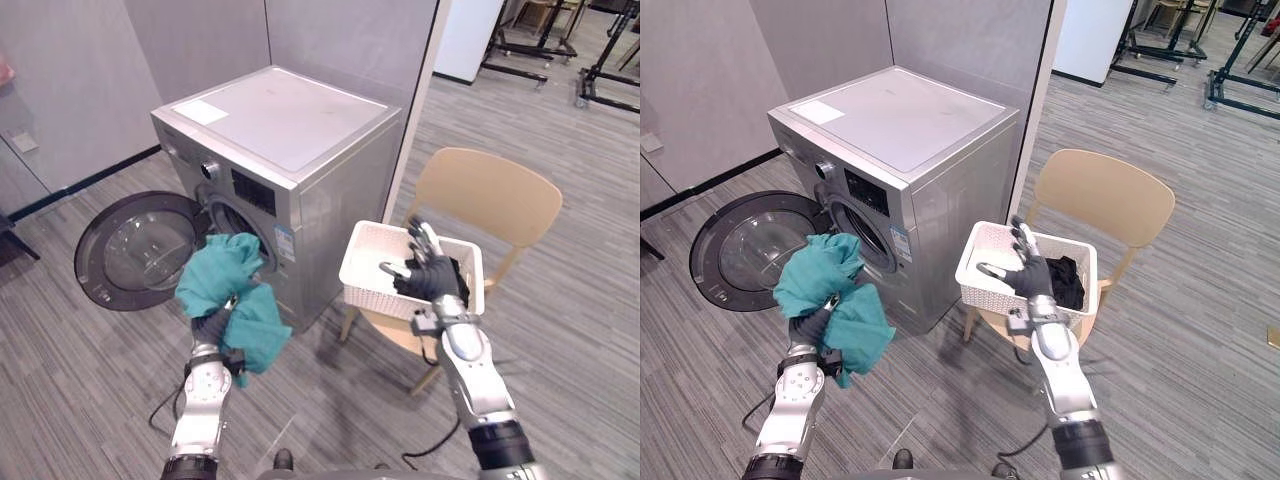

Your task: Pick up the laundry basket with both hands and put the clothes into the washing machine.

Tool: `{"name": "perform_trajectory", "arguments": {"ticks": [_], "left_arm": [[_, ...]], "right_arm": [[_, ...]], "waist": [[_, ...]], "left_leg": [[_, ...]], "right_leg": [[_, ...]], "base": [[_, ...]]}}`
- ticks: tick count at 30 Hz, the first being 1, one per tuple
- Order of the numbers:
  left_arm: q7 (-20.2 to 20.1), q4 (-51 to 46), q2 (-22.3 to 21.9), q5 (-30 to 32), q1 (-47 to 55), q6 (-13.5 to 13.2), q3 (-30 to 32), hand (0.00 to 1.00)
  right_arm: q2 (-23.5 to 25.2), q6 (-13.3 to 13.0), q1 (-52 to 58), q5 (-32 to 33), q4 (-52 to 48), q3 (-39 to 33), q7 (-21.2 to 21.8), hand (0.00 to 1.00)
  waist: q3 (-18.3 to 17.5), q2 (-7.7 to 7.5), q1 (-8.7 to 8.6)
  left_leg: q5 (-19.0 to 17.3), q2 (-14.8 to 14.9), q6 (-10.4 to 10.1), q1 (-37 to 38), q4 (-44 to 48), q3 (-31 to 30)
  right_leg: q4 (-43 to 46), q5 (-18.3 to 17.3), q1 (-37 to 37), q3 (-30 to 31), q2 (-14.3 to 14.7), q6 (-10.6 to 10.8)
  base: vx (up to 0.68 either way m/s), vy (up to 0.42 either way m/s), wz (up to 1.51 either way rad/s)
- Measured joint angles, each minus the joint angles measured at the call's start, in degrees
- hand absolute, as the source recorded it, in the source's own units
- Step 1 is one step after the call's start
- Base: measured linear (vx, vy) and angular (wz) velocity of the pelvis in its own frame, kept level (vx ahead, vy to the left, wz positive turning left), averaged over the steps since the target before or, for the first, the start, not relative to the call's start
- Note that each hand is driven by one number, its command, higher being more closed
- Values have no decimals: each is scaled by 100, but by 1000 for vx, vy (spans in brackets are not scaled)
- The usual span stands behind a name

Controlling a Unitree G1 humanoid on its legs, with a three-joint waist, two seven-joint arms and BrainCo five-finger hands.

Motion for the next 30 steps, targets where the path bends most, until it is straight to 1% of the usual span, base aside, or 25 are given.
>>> {"name": "perform_trajectory", "arguments": {"ticks": [2, 5, 7, 8, 9, 10, 11, 12, 13, 14, 15, 16, 18, 19, 20, 21, 22, 23, 24, 25, 26, 27, 28, 29, 30], "left_arm": [[-105, 408, -2, 0, 208, 13, 250, 100], [-228, 809, -9, 0, 402, 87, 518, 100], [-309, 972, -35, -9, 483, 90, 577, 100], [-308, 972, -62, -15, 488, 90, 579, 100], [-307, 973, -106, -22, 499, 94, 579, 100], [-309, 984, -156, -26, 519, 124, 574, 100], [-310, 994, -198, -26, 515, 130, 570, 100], [-303, 1044, -306, -27, 471, 129, 564, 100], [-297, 1168, -363, -29, 472, 137, 530, 100], [-294, 1266, -374, -29, 480, 143, 452, 100], [-293, 1326, -375, -29, 469, 144, 423, 100], [-281, 1355, -354, -32, 435, 145, 354, 100], [-276, 1416, -277, -33, 378, 124, 279, 100], [-279, 1510, -249, -33, 300, 124, 248, 100], [-280, 1512, -258, -34, 316, 125, 221, 100], [-285, 1523, -272, -34, 328, 128, 185, 100], [-286, 1524, -272, -39, 352, 134, 57, 100], [-281, 1513, -226, -38, 343, 137, -19, 100], [-278, 1512, -174, -38, 310, 139, -41, 100], [-273, 1479, -61, -37, 270, 138, -50, 100], [-264, 1471, 28, -39, 240, 135, -37, 100], [-261, 1471, 75, -40, 214, 134, -43, 100], [-261, 1473, 149, -63, 132, 133, -52, 100], [-259, 1483, 153, -81, 12, 128, -46, 100], [-255, 1497, 152, -84, -74, 128, -46, 100]], "right_arm": [[-6, 123, 308, -226, 691, -348, -5, 0], [-5, 186, 514, -425, 1436, -486, -15, 0], [8, 238, 522, -545, 2138, -522, -73, 0], [24, 256, 521, -566, 2266, -521, -117, 0], [79, 318, 514, -583, 2468, -517, -165, 0], [146, 348, 492, -586, 2692, -517, -205, 0], [163, 350, 492, -586, 2794, -516, -241, 0], [141, 353, 476, -589, 2960, -517, -276, 0], [137, 402, 404, -593, 3095, -520, -302, 0], [138, 442, 377, -593, 3150, -516, -332, 0], [163, 455, 352, -592, 3231, -513, -375, 0], [229, 459, 262, -592, 3304, -508, -394, 0], [327, 456, -2, -591, 3450, -462, -398, 0], [377, 454, -185, -591, 3510, -439, -397, 0], [391, 446, -236, -592, 3510, -425, -396, 0], [391, 451, -234, -595, 3503, -423, -397, 0], [372, 475, -208, -599, 3479, -400, -398, 0], [383, 479, -162, -594, 3482, -315, -402, 0], [404, 478, -129, -593, 3485, -253, -398, 0], [466, 476, -98, -590, 3483, -161, -392, 0], [502, 475, -93, -589, 3481, -67, -395, 0], [502, 473, -82, -589, 3481, -47, -393, 0], [485, 463, -31, -589, 3476, -61, -397, 0], [470, 476, 10, -588, 3501, -60, -397, 0], [469, 486, 32, -586, 3509, -67, -397, 0]], "waist": [[5, 11, -4], [66, 32, 6], [284, 41, 28], [331, 34, 38], [383, -10, 45], [414, -76, 42], [418, -117, 23], [478, -177, 60], [469, -78, 39], [488, -13, 27], [494, -11, 24], [518, -49, 32], [620, -224, 46], [701, -361, 57], [755, -441, 56], [757, -450, 52], [771, -423, 23], [816, -353, 9], [865, -286, -1], [884, -332, -99], [919, -369, -221], [934, -396, -289], [950, -421, -375], [1012, -456, -457], [1072, -465, -511]], "left_leg": [[15, -26, 2, -74, 1, -180], [32, -66, 0, -106, 5, -432], [87, -156, 0, -289, 44, -786], [120, -185, 28, -363, 58, -864], [-7, -238, 242, -590, 147, -758], [-291, -242, 762, -742, 176, -140], [-396, -228, 923, -757, 199, 235], [-353, -113, 921, -828, 224, 1174], [-96, 69, 951, -885, 344, 1976], [355, 150, 821, -892, 448, 2263], [373, 110, 575, -886, 455, 2276], [348, -42, 531, -890, 453, 2190], [294, -225, 548, -908, 458, 2033], [-8, -353, 557, -952, 659, 1985], [-290, -415, 613, -950, 863, 1913], [-416, -447, 631, -938, 987, 1877], [-665, -493, 663, -848, 1187, 1809], [-865, -442, 718, -709, 1324, 1734], [-962, -415, 715, -639, 1350, 1671], [-1041, -405, 734, -424, 1283, 1532], [-1095, -431, 728, -182, 1167, 1426], [-1122, -452, 718, -78, 1114, 1385], [-1191, -493, 723, 71, 1062, 1288], [-1276, -548, 710, 214, 1041, 1163], [-1315, -564, 681, 309, 1037, 1090]], "right_leg": [[5, -59, 31, -169, -24, 21], [65, -166, 120, -430, -74, 50], [485, -498, 90, -883, -262, 128], [611, -594, 52, -1029, -348, 136], [937, -792, -93, -1299, -539, 180], [1045, -898, -108, -1642, -711, 223], [1034, -892, -96, -1792, -830, 216], [1106, -904, -111, -2031, -1003, 236], [1223, -924, -51, -2321, -1093, 327], [1273, -955, 60, -2498, -1129, 380], [1287, -965, 125, -2562, -1138, 396], [1238, -958, 220, -2568, -1226, 406], [1069, -915, 374, -2573, -1320, 499], [1162, -943, 454, -2573, -1479, 574], [1504, -983, 439, -2526, -1704, 648], [1903, -993, 357, -2424, -1904, 630], [3004, -819, -30, -1847, -2254, 181], [3990, -607, -572, -795, -2224, -175], [4349, -775, -829, -296, -2028, -24], [4835, -1128, -1216, 332, -1571, 133], [4894, -1332, -1528, 590, -1196, 111], [4823, -1379, -1703, 645, -1029, 89], [4504, -1384, -2073, 667, -768, 87], [3851, -1317, -2319, 643, -559, 69], [3387, -1204, -2354, 637, -475, 78]], "base": [[33, -2, 38], [39, -4, 52], [-33, -11, 100], [-76, 13, 119], [-14, 16, 137], [-4, 15, 148], [147, 74, 147], [201, 125, 131], [251, 141, 129], [177, 77, 104], [191, 87, 88], [234, 142, 82], [210, 141, 66], [186, 133, 37], [151, 123, 30], [190, 192, 20], [203, 216, 19], [248, 230, 20], [235, 122, 28], [261, 57, 44], [272, 49, 48], [288, 27, 49], [300, -3, 54], [313, -23, 67], [366, -71, 91]]}}
